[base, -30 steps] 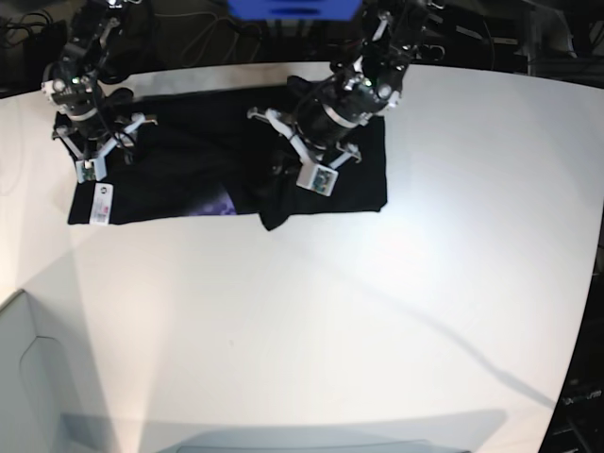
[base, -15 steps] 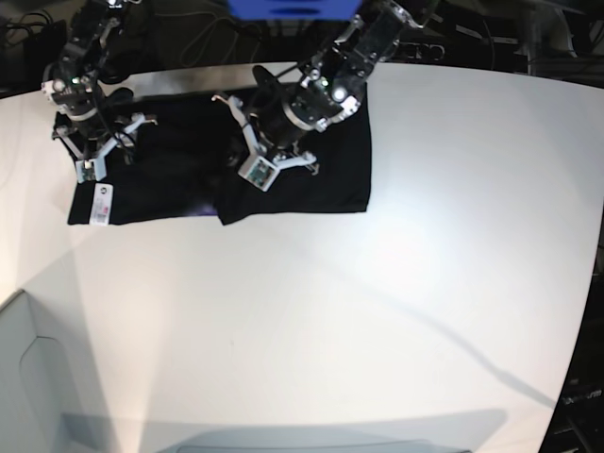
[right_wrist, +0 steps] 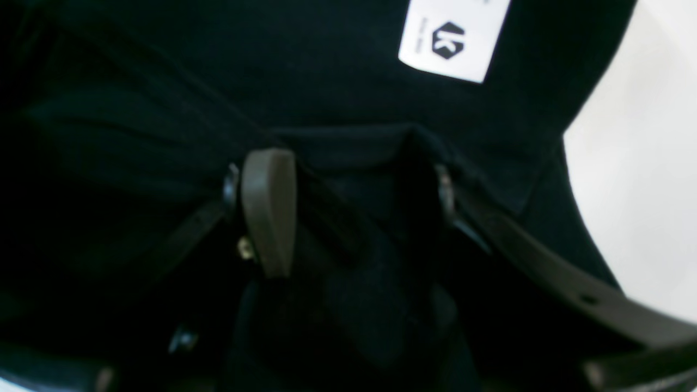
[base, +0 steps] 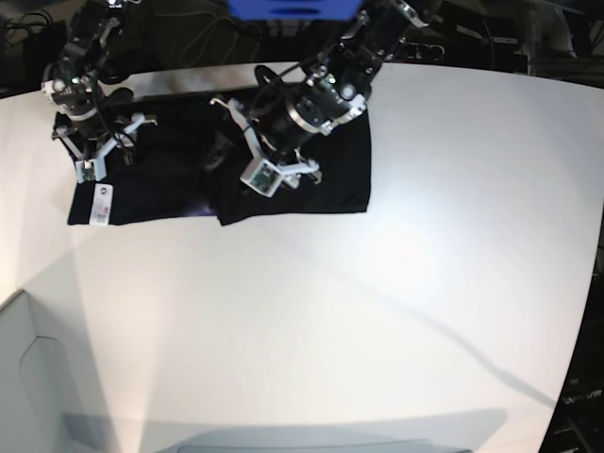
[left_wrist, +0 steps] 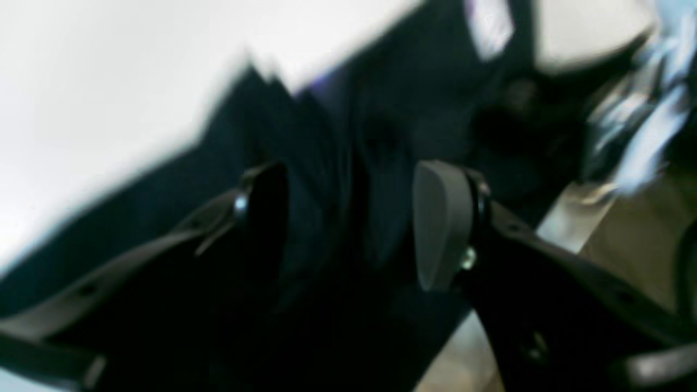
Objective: Fold the T-shirt properly
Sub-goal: 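Release the folded end and move the left gripper back to the fold edge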
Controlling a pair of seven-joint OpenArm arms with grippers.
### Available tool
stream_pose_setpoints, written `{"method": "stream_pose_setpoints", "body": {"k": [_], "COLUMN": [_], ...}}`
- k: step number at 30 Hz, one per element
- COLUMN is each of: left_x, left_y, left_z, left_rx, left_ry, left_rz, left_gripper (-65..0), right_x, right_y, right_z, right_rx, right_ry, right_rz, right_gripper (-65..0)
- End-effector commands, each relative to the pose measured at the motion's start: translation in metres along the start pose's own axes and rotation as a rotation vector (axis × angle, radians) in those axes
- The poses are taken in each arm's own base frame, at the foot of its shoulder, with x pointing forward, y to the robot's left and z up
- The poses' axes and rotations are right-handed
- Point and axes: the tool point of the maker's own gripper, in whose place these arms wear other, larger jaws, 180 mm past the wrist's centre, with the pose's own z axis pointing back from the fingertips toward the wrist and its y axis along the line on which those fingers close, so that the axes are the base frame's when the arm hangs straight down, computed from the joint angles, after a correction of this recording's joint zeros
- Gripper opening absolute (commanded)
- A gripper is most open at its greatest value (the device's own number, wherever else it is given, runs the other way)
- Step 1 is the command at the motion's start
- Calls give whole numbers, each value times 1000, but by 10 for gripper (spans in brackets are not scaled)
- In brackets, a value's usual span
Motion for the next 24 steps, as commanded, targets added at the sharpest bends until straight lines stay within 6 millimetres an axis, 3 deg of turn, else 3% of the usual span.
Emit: {"method": "stream_pose_setpoints", "body": {"k": [1,5,9,12,15,19,24], "left_x": [16,19,-10,-32,-46,-45,-54], "left_y": [4,38,74,79,61,16,-30], "left_z": [9,34,49,48,38,13,-10], "left_rx": [12,108,208,213,161,17,-136], "left_ry": [-59,-75,-3,57,95,111,154], "left_rz": [-1,4,21,26,35,-33,-145], "left_gripper": [-294,-294,-294,-294,-294,-294,-294], "right_x": [-7,-3,1,2,2,4,28], "right_y": [-6,-6,-6,-6,-5,-5,-9], "right_z": [2,1,-1,-1,-1,0,12], "right_rx": [-19,-20,-21,-20,-18,-20,-48], "right_ry": [43,34,28,23,22,17,-51], "right_rz": [26,27,27,25,23,23,54], "right_gripper": [-323,-323,-323,-323,-322,-321,-319]}}
